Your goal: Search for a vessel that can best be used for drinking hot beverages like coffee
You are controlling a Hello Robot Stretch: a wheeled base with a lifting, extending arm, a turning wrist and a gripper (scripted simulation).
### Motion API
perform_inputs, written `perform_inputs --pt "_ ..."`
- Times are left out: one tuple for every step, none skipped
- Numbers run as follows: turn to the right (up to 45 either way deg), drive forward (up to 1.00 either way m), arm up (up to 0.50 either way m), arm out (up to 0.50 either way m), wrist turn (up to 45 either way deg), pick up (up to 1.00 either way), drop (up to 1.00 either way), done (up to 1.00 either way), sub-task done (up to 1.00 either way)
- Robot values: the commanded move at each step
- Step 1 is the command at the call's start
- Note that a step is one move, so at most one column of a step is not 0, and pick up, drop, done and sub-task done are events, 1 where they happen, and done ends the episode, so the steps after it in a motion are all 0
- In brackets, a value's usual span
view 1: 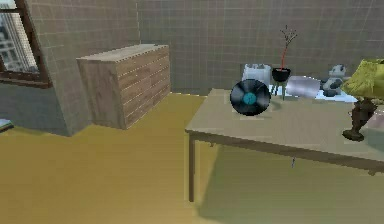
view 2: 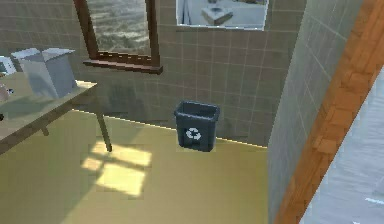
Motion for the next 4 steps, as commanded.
perform_inputs --pt "-9.0 0.0 0.0 0.0 0.0 0.0 0.0 0.0 0.0" --pt "0.0 0.05 0.0 0.0 0.0 0.0 0.0 0.0 0.0" --pt "45.0 0.0 0.0 0.0 0.0 0.0 0.0 0.0 0.0" --pt "18.0 0.0 0.0 0.0 0.0 0.0 0.0 0.0 0.0"
